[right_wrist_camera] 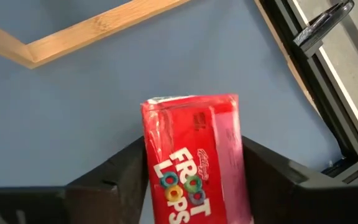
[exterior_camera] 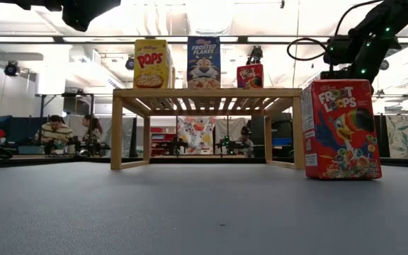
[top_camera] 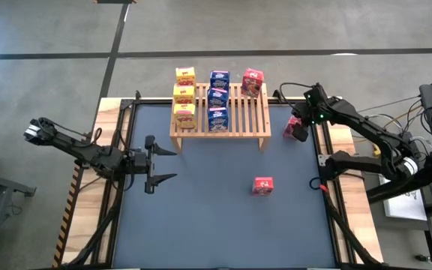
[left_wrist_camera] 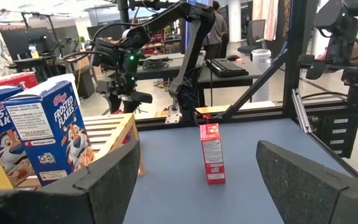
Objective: Stack cereal on shelf
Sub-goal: Put the top red cereal box on the shelf aligned with the other red cereal box
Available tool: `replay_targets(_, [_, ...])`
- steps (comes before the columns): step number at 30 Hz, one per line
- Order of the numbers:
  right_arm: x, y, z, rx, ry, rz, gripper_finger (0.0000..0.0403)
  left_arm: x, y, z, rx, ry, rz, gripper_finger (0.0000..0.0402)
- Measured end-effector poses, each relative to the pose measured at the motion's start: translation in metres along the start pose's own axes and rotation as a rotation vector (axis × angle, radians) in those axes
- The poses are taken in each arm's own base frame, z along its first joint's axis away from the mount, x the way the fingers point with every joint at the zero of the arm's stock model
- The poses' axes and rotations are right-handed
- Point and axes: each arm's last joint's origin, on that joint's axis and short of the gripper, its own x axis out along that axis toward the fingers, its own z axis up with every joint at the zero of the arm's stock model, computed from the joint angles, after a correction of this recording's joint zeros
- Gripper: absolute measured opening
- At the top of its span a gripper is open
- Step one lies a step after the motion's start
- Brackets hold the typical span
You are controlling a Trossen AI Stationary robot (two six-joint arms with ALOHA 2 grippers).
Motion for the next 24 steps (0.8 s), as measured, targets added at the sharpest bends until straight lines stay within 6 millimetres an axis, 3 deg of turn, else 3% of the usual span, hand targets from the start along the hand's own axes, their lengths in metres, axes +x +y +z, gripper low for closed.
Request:
replay_targets(5, [-0.003,0.001,0.0,0.002,-0.006,-0.004,0.0181,0.0,0.0,0.0,0.001,0.001,0.0,0.0303])
replay_targets(10, [-0.022,-0.001,0.009,0.037,-0.028,-0.014,0.0169,0.0,0.0,0.0,0.0,0.001,0.0,0.0303])
replay_targets(24, [-0.116,-0.001,0.052,0.013,-0.326,0.02,0.0164,0.0,0.0,0.0,-0.01,-0.001,0.001,0.0303])
